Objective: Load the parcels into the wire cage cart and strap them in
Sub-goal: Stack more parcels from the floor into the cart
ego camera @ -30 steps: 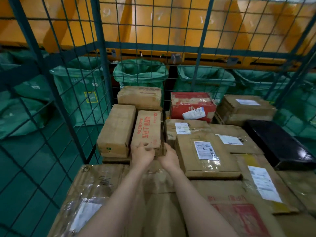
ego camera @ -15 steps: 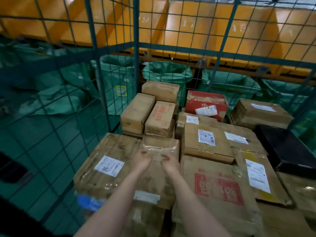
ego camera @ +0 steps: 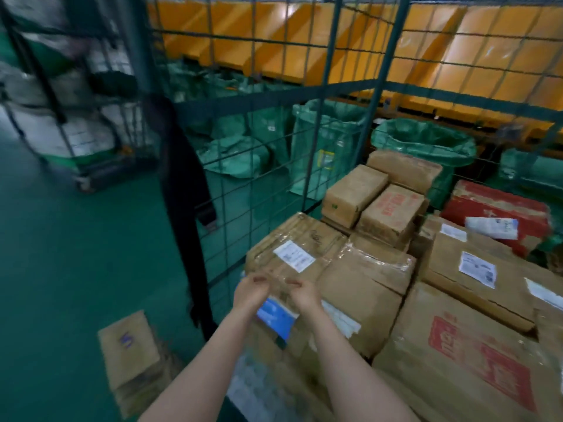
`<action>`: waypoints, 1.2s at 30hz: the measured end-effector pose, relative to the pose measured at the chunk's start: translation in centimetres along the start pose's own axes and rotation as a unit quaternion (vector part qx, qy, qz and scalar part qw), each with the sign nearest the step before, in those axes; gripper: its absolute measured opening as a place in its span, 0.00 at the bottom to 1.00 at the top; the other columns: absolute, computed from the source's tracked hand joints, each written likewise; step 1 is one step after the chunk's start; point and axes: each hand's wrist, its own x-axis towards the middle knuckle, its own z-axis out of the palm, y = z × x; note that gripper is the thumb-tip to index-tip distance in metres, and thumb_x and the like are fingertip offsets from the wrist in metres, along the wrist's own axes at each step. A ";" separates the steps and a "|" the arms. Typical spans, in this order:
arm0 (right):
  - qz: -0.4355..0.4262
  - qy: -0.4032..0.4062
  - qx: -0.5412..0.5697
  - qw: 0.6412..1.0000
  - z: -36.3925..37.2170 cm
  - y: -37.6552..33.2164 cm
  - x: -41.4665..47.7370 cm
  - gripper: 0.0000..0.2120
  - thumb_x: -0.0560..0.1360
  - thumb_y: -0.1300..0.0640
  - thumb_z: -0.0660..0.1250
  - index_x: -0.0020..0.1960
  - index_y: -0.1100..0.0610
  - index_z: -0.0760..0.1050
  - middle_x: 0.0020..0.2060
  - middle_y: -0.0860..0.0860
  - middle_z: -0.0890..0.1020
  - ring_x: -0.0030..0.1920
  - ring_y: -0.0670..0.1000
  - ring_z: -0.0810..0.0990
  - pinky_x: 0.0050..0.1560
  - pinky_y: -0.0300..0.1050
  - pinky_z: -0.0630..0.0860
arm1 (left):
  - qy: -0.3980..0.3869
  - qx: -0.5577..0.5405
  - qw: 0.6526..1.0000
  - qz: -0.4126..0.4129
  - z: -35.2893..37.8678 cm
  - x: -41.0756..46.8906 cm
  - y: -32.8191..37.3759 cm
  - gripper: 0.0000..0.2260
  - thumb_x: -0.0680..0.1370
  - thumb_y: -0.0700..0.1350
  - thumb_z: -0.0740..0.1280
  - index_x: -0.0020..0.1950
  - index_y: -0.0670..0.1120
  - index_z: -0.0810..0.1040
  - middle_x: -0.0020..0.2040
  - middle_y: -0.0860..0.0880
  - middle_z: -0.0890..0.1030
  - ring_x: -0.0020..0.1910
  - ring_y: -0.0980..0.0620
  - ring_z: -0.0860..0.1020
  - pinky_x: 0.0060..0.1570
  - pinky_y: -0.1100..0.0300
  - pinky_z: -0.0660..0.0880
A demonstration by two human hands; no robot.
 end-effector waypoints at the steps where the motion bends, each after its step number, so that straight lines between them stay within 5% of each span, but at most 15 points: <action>1: -0.013 -0.019 -0.025 0.999 1.0 -0.5 -0.4 0.16 0.74 0.59 0.61 0.59 0.61 0.78 0.47 0.51 0.79 0.46 0.51 0.77 0.41 0.36 0.69 | 0.005 0.003 1.000 -0.004 -1.0 -0.2 -0.8 0.11 0.77 0.42 0.64 0.56 0.42 0.82 0.56 0.45 0.82 0.58 0.48 0.78 0.54 0.60 0.71; 4: 0.006 -0.106 -0.064 0.992 4.4 -1.5 -1.3 0.15 0.77 0.62 0.59 0.61 0.58 0.76 0.41 0.51 0.75 0.32 0.44 0.70 0.31 0.31 0.67 | 0.019 -0.009 1.000 -0.017 -4.1 -0.3 -3.4 0.12 0.76 0.40 0.64 0.57 0.42 0.81 0.55 0.47 0.81 0.57 0.49 0.78 0.48 0.64 0.68; 7: 0.037 -0.152 -0.089 0.984 8.5 -2.0 -2.3 0.14 0.78 0.63 0.60 0.62 0.63 0.75 0.44 0.56 0.78 0.32 0.45 0.73 0.32 0.37 0.68 | 0.036 -0.012 0.999 -0.038 -8.3 -0.6 -6.3 0.08 0.75 0.38 0.62 0.43 0.50 0.76 0.42 0.45 0.74 0.43 0.48 0.72 0.42 0.61 0.66; 9: 0.031 -0.166 -0.092 0.981 12.3 -2.9 -3.0 0.14 0.77 0.64 0.60 0.60 0.64 0.77 0.36 0.55 0.78 0.28 0.46 0.73 0.31 0.40 0.66 | 0.067 0.005 0.996 -0.052 -11.9 -0.6 -8.4 0.08 0.75 0.38 0.62 0.38 0.47 0.70 0.38 0.46 0.69 0.41 0.51 0.68 0.40 0.61 0.64; 11: 0.044 -0.191 -0.088 0.977 15.8 -4.5 -3.9 0.12 0.76 0.64 0.60 0.57 0.57 0.77 0.33 0.51 0.75 0.29 0.47 0.71 0.31 0.39 0.64 | 0.091 0.025 0.994 -0.063 -15.6 -0.7 -10.2 0.11 0.76 0.38 0.60 0.36 0.50 0.68 0.40 0.52 0.65 0.38 0.51 0.65 0.35 0.61 0.63; 13: 0.047 -0.227 -0.100 0.968 19.6 -6.7 -5.1 0.12 0.77 0.61 0.58 0.57 0.51 0.75 0.40 0.51 0.76 0.34 0.49 0.73 0.36 0.40 0.69 | 0.109 0.034 0.989 -0.090 -19.4 -0.7 -12.2 0.14 0.76 0.38 0.58 0.31 0.48 0.69 0.34 0.45 0.68 0.38 0.51 0.64 0.32 0.61 0.62; 15: 0.046 -0.250 -0.106 0.961 22.3 -8.4 -6.2 0.12 0.78 0.59 0.57 0.58 0.50 0.73 0.46 0.50 0.76 0.39 0.49 0.73 0.43 0.43 0.71 | 0.113 0.014 0.987 -0.112 -22.3 -0.5 -13.6 0.11 0.76 0.39 0.58 0.37 0.40 0.78 0.38 0.45 0.76 0.40 0.50 0.68 0.37 0.61 0.67; 17: 0.044 -0.256 -0.095 0.961 24.6 -9.3 -6.7 0.14 0.78 0.60 0.57 0.60 0.51 0.73 0.47 0.50 0.75 0.39 0.48 0.73 0.46 0.44 0.71 | 0.122 -0.009 0.985 -0.124 -24.6 -0.1 -14.9 0.12 0.75 0.39 0.59 0.40 0.46 0.81 0.40 0.48 0.78 0.40 0.49 0.72 0.43 0.59 0.72; 20: 0.066 -0.248 -0.081 0.963 27.7 -9.9 -6.8 0.15 0.77 0.62 0.58 0.62 0.54 0.74 0.47 0.50 0.75 0.41 0.50 0.73 0.46 0.44 0.70 | 0.122 0.008 0.983 -0.133 -27.6 0.6 -16.3 0.13 0.74 0.39 0.59 0.30 0.51 0.69 0.31 0.50 0.70 0.37 0.49 0.68 0.34 0.60 0.66; 26: 0.112 -0.235 -0.053 0.964 31.9 -10.3 -7.4 0.16 0.77 0.65 0.59 0.64 0.63 0.73 0.36 0.49 0.72 0.33 0.46 0.69 0.32 0.39 0.66 | 0.112 -0.019 0.981 -0.159 -32.3 2.4 -19.8 0.07 0.77 0.42 0.61 0.46 0.45 0.79 0.44 0.48 0.77 0.45 0.51 0.72 0.47 0.62 0.68; 29: 0.136 -0.246 -0.062 0.958 33.4 -9.8 -6.9 0.16 0.78 0.66 0.59 0.64 0.64 0.72 0.39 0.50 0.72 0.33 0.46 0.70 0.30 0.38 0.68 | 0.107 -0.026 0.977 -0.182 -33.2 3.5 -21.6 0.07 0.78 0.44 0.61 0.51 0.45 0.78 0.47 0.49 0.77 0.47 0.52 0.73 0.48 0.62 0.67; 34: 0.152 -0.242 -0.127 0.950 37.1 -7.6 -3.6 0.15 0.77 0.61 0.60 0.63 0.62 0.73 0.51 0.56 0.75 0.51 0.57 0.75 0.55 0.51 0.75 | 0.103 -0.016 0.969 -0.224 -33.4 5.9 -25.0 0.05 0.77 0.42 0.59 0.46 0.46 0.74 0.37 0.52 0.74 0.38 0.52 0.71 0.37 0.61 0.67; 36: 0.143 -0.249 -0.158 0.945 38.5 -6.5 -2.3 0.15 0.77 0.61 0.59 0.62 0.63 0.74 0.53 0.57 0.77 0.51 0.58 0.75 0.55 0.52 0.75 | 0.100 -0.003 0.964 -0.246 -32.9 7.0 -26.5 0.06 0.78 0.42 0.58 0.45 0.46 0.74 0.33 0.54 0.71 0.40 0.51 0.71 0.35 0.61 0.66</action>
